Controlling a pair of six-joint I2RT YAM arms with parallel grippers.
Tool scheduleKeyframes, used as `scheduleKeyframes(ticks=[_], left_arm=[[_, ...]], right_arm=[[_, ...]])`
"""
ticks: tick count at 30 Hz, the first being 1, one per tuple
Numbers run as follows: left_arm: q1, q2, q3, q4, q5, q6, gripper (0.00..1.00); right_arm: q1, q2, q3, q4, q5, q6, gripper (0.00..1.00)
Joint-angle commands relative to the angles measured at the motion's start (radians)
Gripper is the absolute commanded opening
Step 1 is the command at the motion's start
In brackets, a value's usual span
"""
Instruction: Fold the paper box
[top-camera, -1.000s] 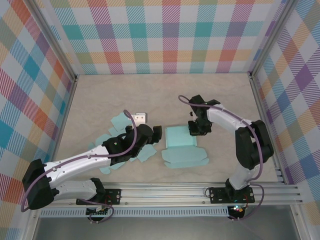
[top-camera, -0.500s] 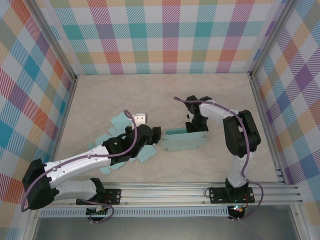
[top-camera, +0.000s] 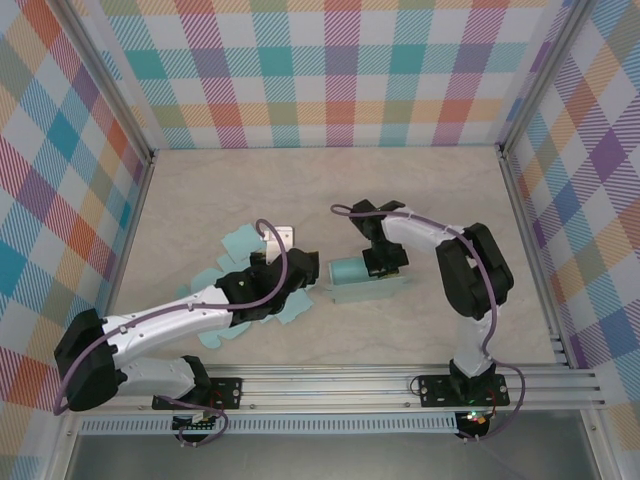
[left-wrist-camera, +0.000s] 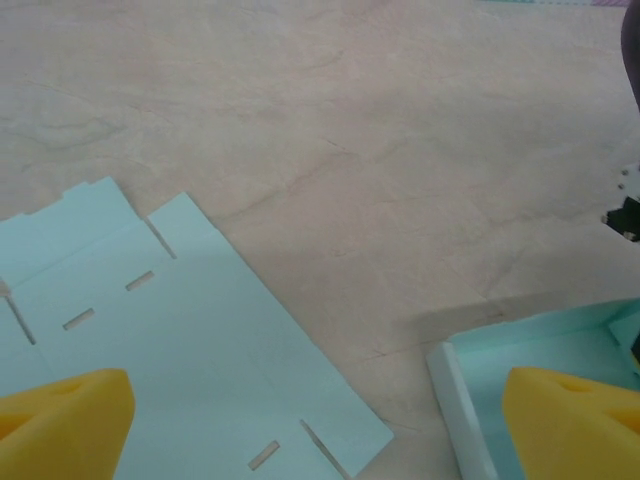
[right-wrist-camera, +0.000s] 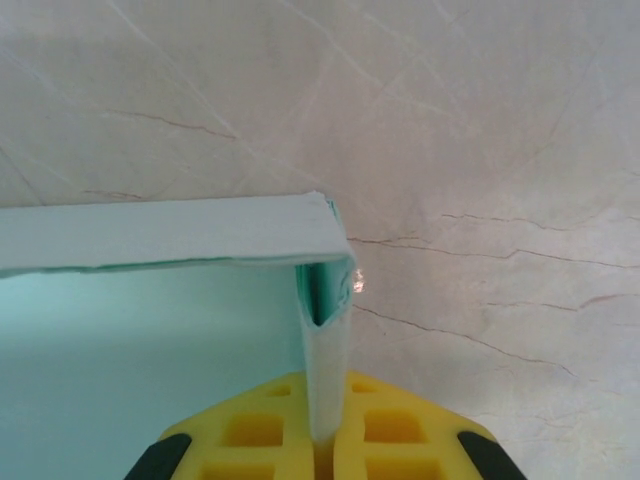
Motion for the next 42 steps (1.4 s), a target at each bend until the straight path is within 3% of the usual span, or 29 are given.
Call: scheduleKeyframes(ticks=[1,7,11,16,19,32,33,34,42], left_arm=[[0.009,0.022,0.055,-0.064,-0.107,-0.038,0.94],[0.010,0.059,0.113,-0.118,-0.141,-0.043,0.93],[0.016,0.081,0.124,-0.141,-0.137,-0.037,0.89],[0.054,0.112,0.134,-0.146,-0.057,-0.007,0.86],[0.078,0.129,0.139,-0.152,-0.027,-0.004,0.84],[0.232,0.217,0.142,-0.029,0.226,0.097,0.75],[0.240,0.241,0.156,-0.022,0.237,0.108,0.74],[0.249,0.270,0.174,-0.021,0.249,0.116,0.73],[0.278,0.552,0.371,-0.034,0.290,0.167,0.59]], right_arm=[[0.030,0.167,-0.021,0.052,0.206,0.123,0.00],[0.069,0.249,0.047,-0.005,0.223,0.140,0.00],[0.069,0.196,0.019,0.011,0.205,0.112,0.00],[0.063,0.060,0.012,0.044,0.171,0.046,0.32],[0.057,0.014,0.036,0.046,0.163,0.013,0.46],[0.044,-0.182,0.115,0.020,0.061,-0.045,0.79],[0.044,-0.222,0.115,0.022,0.051,-0.045,0.84],[0.044,-0.266,0.110,0.026,0.042,-0.045,0.98],[0.043,-0.741,-0.139,0.056,0.085,0.041,1.00]])
